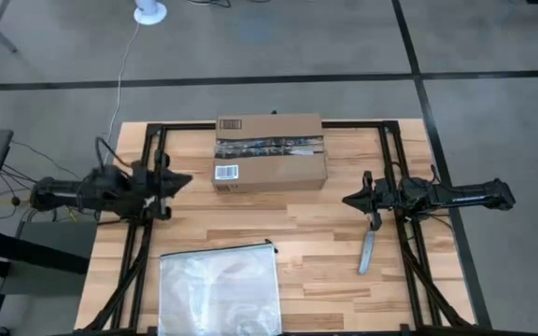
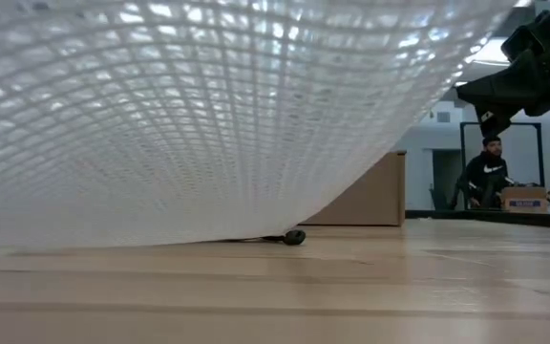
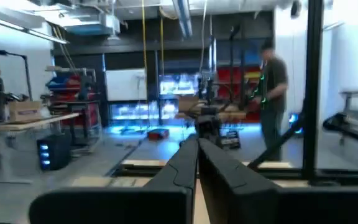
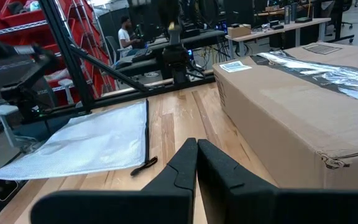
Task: Unpack boxes
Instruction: Open the box using the cutter
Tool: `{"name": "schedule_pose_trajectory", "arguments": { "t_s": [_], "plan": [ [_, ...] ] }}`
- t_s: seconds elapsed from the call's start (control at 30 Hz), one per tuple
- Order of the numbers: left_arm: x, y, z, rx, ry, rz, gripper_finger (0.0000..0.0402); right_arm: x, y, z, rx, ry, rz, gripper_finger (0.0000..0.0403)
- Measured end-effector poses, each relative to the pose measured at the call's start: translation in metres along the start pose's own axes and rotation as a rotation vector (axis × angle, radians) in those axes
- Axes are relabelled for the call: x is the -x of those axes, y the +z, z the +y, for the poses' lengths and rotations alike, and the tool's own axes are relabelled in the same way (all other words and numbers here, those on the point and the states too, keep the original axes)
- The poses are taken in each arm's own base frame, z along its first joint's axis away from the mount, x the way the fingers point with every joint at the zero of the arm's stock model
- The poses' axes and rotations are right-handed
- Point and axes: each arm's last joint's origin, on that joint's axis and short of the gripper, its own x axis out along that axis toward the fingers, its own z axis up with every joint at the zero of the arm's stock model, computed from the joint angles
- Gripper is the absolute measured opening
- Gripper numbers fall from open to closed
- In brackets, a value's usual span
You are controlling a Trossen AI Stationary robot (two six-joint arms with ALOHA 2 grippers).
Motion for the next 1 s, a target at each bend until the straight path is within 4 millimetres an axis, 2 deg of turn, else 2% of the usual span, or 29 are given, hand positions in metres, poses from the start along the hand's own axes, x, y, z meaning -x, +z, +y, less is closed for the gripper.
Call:
{"name": "schedule_pose_trajectory", "arguments": {
  "t_s": [0.1,0.2,0.37,0.47,0.57,0.67,0.73,0.8,0.9,0.97,1.0],
  "plan": [
    [-0.043,0.039,-0.004,-0.036,-0.015,0.120,0.0000,0.000,0.000,0.000,0.000,0.000,0.000,0.0001],
    [-0.089,0.053,-0.012,-0.040,-0.036,0.347,0.0000,0.000,0.000,0.000,0.000,0.000,0.000,0.0001],
    [-0.142,0.044,-0.027,-0.009,-0.136,0.671,0.0000,0.000,0.000,0.000,0.000,0.000,0.001,0.0001],
    [-0.163,0.025,-0.036,0.031,-0.205,0.777,0.0000,0.000,0.000,0.000,0.000,0.000,0.000,0.0001],
    [-0.178,0.013,-0.044,0.087,-0.240,0.806,0.0000,0.000,0.000,0.000,0.000,-0.001,-0.004,0.0001],
    [-0.187,0.021,-0.045,0.142,-0.225,0.747,0.0000,0.000,0.003,0.000,-0.042,0.005,-0.027,0.0001],
    [-0.188,0.026,-0.045,0.166,-0.217,0.733,0.0000,0.000,0.009,0.002,-0.166,0.025,-0.094,0.0001],
    [-0.191,0.034,-0.044,0.177,-0.209,0.705,0.0000,0.002,0.022,0.003,-0.239,0.043,-0.228,0.0001],
    [-0.193,0.051,-0.042,0.179,-0.187,0.648,0.0000,0.011,0.049,0.005,-0.252,0.080,-0.471,0.0001],
    [-0.194,0.058,-0.041,0.184,-0.178,0.628,0.0000,0.018,0.073,0.009,-0.208,0.123,-0.530,0.0001],
    [-0.194,0.059,-0.041,0.184,-0.177,0.626,0.0000,0.020,0.086,0.013,-0.188,0.142,-0.503,0.0003]
  ]
}}
